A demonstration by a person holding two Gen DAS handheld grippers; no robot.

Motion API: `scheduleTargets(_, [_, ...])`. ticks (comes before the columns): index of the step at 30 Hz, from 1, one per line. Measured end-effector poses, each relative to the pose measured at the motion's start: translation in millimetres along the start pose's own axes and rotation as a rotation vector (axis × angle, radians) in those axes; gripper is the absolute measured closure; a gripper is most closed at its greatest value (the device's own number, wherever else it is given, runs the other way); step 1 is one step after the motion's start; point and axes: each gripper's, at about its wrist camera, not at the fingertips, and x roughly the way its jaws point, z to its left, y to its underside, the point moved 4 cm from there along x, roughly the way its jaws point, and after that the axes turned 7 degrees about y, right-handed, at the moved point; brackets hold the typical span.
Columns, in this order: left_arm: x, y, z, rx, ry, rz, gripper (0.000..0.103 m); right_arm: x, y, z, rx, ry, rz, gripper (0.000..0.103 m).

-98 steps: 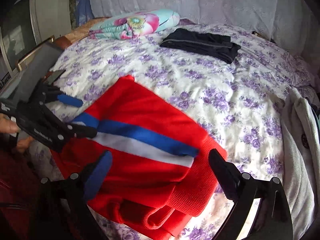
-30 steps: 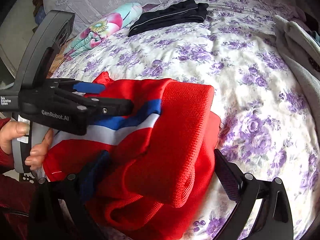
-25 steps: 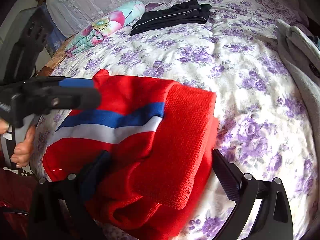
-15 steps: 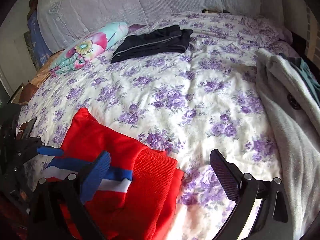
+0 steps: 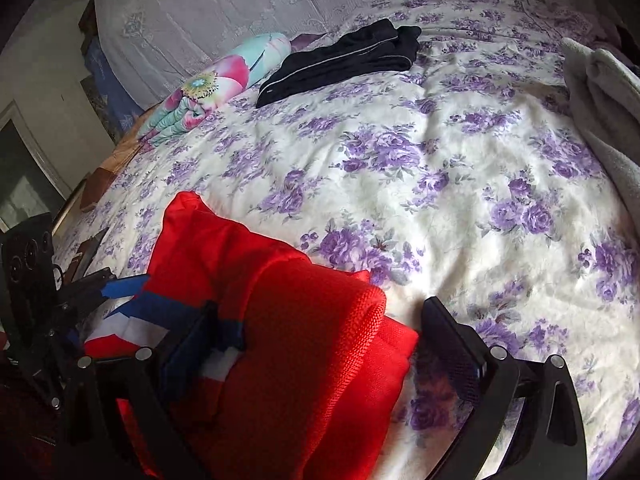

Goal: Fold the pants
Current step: 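Grasp the red striped bundle with the left gripper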

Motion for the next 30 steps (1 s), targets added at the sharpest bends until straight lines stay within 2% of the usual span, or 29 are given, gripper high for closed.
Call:
scheduleTargets(11, [1.0, -0.6, -2.4, -0.053, -0.064, -0.028, 0.004, 0.3, 1.4, 3.4, -0.002, 0.013, -0.006, 0.003])
scheduleTargets(18, [1.0, -1.4, -1.9, -0.054, -0.048, -0.033, 0.004, 0.3, 1.6, 3.4, -0.001, 0.014, -0.007, 0.003])
scheduleTargets(25, [-4.0, -0.6, 6.4, -0.093, 0.037, -0.066, 0.004, 1.8, 0.9, 3.0, -0.002, 0.015, -0.007, 0.003])
scheduleTargets(30, [-12.2, 1.1, 19.9, -0.169, 0.163, -0.117, 0.004, 3.0, -1.0, 1.3, -0.003, 0.021, -0.006, 0.003])
